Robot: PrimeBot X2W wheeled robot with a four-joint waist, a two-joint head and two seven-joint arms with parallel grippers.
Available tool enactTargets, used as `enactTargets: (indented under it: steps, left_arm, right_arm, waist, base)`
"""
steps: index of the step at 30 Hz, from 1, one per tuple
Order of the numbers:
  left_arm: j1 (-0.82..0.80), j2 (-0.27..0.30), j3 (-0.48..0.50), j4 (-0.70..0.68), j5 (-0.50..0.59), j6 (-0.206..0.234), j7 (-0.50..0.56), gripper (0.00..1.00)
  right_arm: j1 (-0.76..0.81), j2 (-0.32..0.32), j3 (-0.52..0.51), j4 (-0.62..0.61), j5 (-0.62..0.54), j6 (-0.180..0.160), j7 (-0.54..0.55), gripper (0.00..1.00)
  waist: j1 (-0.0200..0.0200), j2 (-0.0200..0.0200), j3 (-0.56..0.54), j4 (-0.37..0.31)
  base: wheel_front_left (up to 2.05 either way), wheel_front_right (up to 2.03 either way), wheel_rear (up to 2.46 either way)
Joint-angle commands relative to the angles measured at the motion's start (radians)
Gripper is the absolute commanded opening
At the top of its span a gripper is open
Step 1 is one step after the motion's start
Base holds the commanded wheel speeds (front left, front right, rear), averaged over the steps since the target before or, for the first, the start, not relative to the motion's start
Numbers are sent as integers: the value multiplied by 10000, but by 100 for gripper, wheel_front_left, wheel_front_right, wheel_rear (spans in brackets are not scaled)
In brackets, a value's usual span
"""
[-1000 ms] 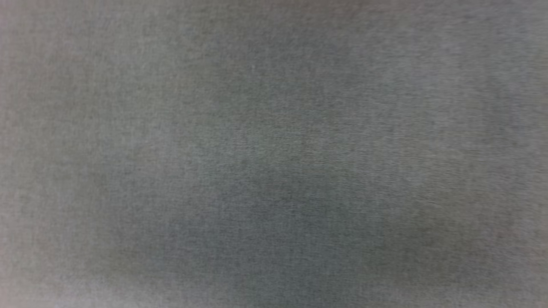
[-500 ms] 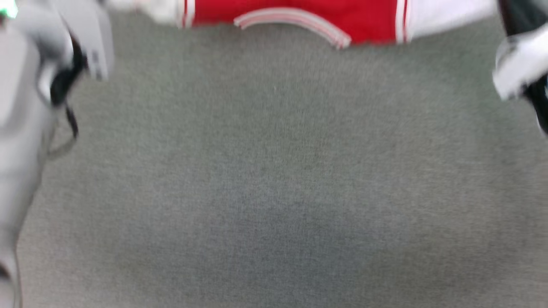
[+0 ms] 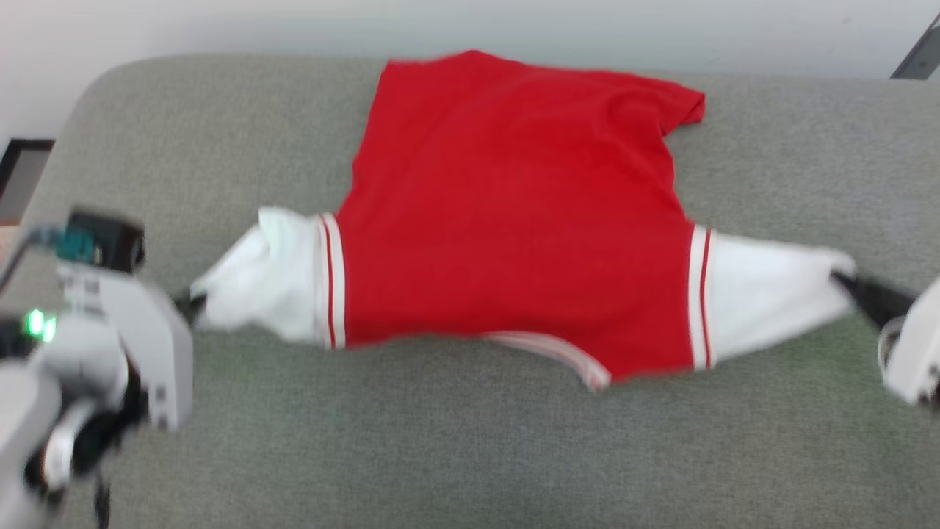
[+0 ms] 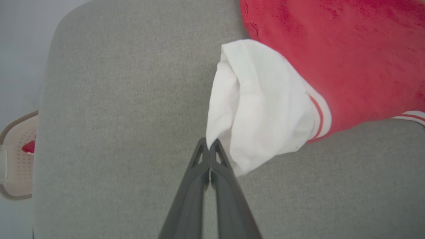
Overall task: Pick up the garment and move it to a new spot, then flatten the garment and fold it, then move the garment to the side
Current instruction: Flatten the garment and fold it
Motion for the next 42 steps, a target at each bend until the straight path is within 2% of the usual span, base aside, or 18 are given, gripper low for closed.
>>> enactTargets:
  steps: [1,8,13,17,21,26,27,28,29,33,38,42]
  left_arm:
    - [529,255,104,-479,-181,326,73,0]
    - [3420,1694,616,-3385,-1391,2218,336,0]
    - [4855,2411,1023,-4439,-1927,3165,63,0]
    - [5513,2687,1182,-4762,-2066,3359,-272,0]
    - [5541,2405,923,-4650,-1795,3003,-541,0]
    - [5045,1829,516,-4108,-1331,2567,-688,0]
    - [4935,1689,437,-3985,-1261,2470,-708,0]
    - [4831,1589,345,-3880,-1156,2368,-723,0]
    - [4719,1465,297,-3780,-1095,2269,-770,0]
    - [4415,1080,125,-3518,-930,2000,-887,0]
    - [4120,823,41,-3438,-598,1844,-1154,0]
    - [3773,587,-58,-3484,-314,1737,-1280,0]
  right_arm:
    - [420,-89,-105,-211,174,-15,303,0]
    - [2907,-481,-873,-1723,567,-15,2601,0]
    - [4585,-613,-1845,-2764,552,-15,4002,0]
    - [5234,-248,-2696,-3365,82,-17,4415,0]
    - [5209,421,-2915,-3578,-831,-17,4546,0]
    - [4775,1082,-2564,-3072,-1823,-15,4241,0]
    - [4694,1183,-2586,-2884,-2030,-17,4151,31]
    - [4602,1268,-2575,-2718,-2165,-17,4069,94]
    - [4552,1362,-2548,-2599,-2267,-18,4031,100]
    - [4353,1436,-2767,-2737,-2378,-20,3994,100]
    - [3932,1453,-3354,-4014,-2315,-15,3880,100]
    - [3095,1731,-3767,-4909,-2673,-17,3562,100]
  waist:
    - [0,0,-219,-119]
    - [0,0,-205,-76]
    - [0,0,-42,17]
    - [0,0,145,20]
    - [0,0,307,9]
    - [0,0,417,22]
    - [0,0,437,35]
    - [0,0,457,51]
    - [0,0,488,75]
    - [0,0,591,166]
    - [0,0,845,291]
    - [0,0,1192,462]
  base:
    - [0,0,0]
    - [0,0,0]
    - [0,0,0]
    - [0,0,0]
    - [0,0,0]
    - [0,0,0]
    - [0,0,0]
    - [0,0,0]
    - [0,0,0]
    - [0,0,0]
    - [0,0,0]
    - [0,0,0]
